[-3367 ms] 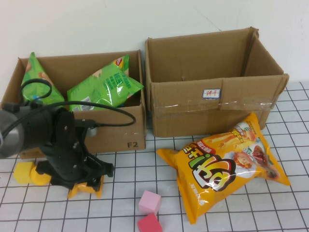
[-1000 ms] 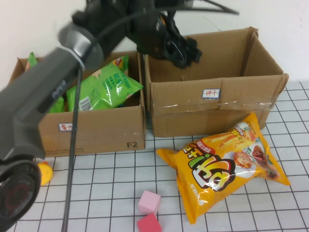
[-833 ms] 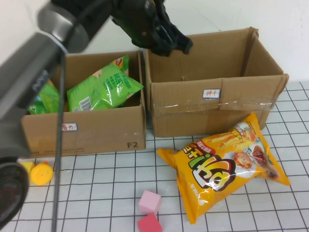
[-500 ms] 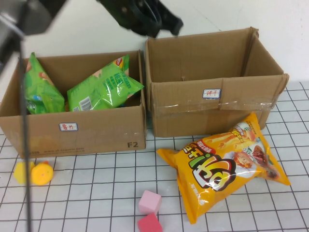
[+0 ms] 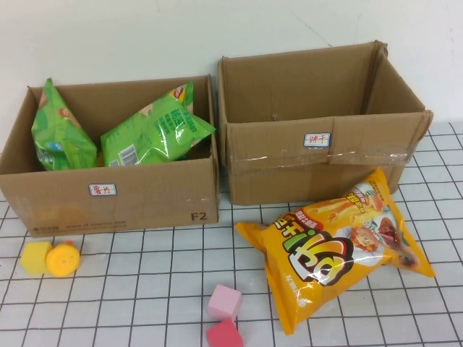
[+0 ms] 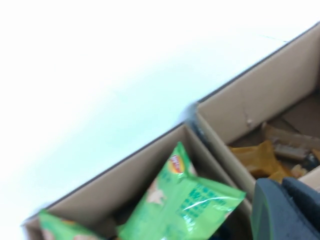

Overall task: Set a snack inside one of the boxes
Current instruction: Pick up the potato chip

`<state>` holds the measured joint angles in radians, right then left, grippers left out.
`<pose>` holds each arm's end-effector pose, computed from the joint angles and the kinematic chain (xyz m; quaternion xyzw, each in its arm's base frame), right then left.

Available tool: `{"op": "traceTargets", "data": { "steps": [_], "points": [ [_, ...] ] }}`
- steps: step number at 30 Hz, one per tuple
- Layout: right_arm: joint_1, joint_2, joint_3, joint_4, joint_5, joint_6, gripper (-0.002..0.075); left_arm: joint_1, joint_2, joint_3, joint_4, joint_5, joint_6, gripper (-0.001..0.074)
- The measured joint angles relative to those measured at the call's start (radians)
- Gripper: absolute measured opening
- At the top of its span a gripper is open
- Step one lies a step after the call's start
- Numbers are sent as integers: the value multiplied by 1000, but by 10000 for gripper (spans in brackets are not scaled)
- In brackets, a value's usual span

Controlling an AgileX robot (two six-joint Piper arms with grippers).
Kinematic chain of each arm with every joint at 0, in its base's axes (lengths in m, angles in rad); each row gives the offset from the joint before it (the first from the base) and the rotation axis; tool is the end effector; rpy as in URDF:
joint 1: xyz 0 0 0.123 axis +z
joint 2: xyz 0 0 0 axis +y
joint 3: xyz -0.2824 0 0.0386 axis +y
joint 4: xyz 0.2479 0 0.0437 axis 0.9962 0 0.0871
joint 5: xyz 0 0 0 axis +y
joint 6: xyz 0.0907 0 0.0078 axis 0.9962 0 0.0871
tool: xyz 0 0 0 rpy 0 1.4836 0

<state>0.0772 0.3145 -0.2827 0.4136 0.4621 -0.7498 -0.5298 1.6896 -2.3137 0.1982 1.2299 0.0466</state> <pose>0.0744 0.0222 0.2502 -0.2340 0.7901 -0.0100 0.5665 0.2893 -0.1498 0.5352 0.2271 0.8302 -0.0251 0.5085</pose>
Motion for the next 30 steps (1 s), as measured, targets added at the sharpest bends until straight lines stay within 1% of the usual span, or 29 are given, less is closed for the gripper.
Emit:
{"op": "traceTargets", "data": {
  "steps": [4, 7, 12, 16, 18, 21, 24, 27, 30],
  "points": [
    [10, 0, 0, 9, 0, -9, 0, 0, -89, 117, 44, -26, -21, -1],
    [10, 0, 0, 11, 0, -16, 0, 2, -180, 269, 64, -102, -63, -1],
    [10, 0, 0, 23, 0, -18, 0, 2, -372, 604, 90, -317, -165, -1],
    [10, 0, 0, 82, 0, -18, 0, 2, -522, 858, 96, -427, -205, -1],
    [10, 0, 0, 143, 0, -18, -1, 2, -578, 954, 96, -465, -221, -1],
    [10, 0, 0, 280, 0, -18, -1, 2, -652, 1089, 96, -528, -259, -1],
    [10, 0, 0, 467, 0, -40, -1, 2, -724, 1221, 97, -616, -294, -1],
    [10, 0, 0, 647, -9, -116, -1, 2, -786, 1339, 99, -715, -323, -1],
    [10, 21, -2, 750, -15, -190, -1, 2, -831, 1429, 108, -800, -349, -1]
  ]
}}
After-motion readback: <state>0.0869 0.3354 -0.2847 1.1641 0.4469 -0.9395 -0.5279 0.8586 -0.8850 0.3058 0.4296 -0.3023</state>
